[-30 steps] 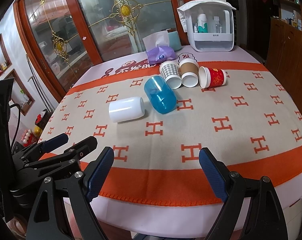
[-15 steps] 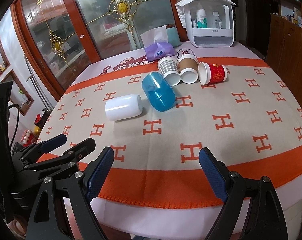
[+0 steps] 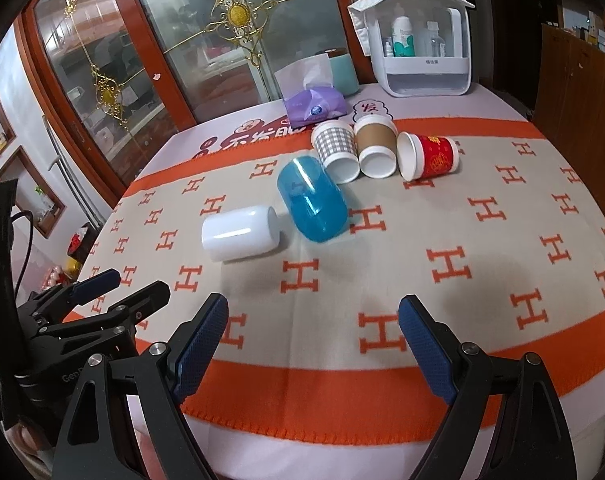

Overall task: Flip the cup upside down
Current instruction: 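Reach the left gripper to the white cup lying on its side and close, then lift the white cup with the left gripper and rotate it upright, then lower the white cup onto the cloth and open the left gripper, then close the right gripper around the standing white cup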

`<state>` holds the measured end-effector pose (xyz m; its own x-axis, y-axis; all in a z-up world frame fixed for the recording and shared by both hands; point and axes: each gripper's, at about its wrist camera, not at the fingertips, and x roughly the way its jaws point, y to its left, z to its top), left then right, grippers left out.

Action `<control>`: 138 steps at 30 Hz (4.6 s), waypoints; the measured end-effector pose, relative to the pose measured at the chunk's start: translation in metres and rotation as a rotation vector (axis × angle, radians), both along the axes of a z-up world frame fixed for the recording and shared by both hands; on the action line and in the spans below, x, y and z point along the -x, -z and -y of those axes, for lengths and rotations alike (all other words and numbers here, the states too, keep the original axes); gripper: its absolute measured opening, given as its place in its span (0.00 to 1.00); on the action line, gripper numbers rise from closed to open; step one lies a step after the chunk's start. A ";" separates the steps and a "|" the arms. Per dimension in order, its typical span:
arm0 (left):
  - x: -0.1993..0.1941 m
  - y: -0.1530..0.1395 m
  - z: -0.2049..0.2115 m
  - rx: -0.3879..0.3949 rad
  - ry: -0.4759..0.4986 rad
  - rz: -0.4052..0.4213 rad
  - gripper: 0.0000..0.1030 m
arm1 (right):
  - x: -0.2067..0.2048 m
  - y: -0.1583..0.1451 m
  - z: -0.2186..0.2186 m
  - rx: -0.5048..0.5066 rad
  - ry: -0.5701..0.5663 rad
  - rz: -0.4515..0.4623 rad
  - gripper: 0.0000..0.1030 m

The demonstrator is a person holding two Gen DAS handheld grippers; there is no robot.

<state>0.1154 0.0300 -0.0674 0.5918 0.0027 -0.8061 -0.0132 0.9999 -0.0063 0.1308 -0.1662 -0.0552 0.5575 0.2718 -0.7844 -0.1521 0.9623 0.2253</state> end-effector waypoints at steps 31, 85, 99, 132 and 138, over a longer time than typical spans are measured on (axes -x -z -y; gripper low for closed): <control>-0.142 0.050 0.032 -0.318 0.588 -0.176 0.72 | -0.111 0.074 -0.009 -0.122 0.022 -0.262 0.78; -0.058 0.099 0.050 0.129 0.005 -0.441 0.63 | -0.042 0.112 0.052 -0.205 0.112 -0.346 0.78; -0.045 0.112 0.040 0.181 -0.116 -0.375 0.66 | -0.034 0.125 0.054 -0.227 0.111 -0.374 0.78; 0.014 0.022 -0.034 0.254 0.004 -0.185 0.82 | -0.033 0.100 0.011 -0.353 -0.057 -0.439 0.78; 0.016 0.039 -0.056 0.287 -0.058 -0.160 0.81 | -0.047 0.105 -0.005 -0.374 -0.089 -0.482 0.78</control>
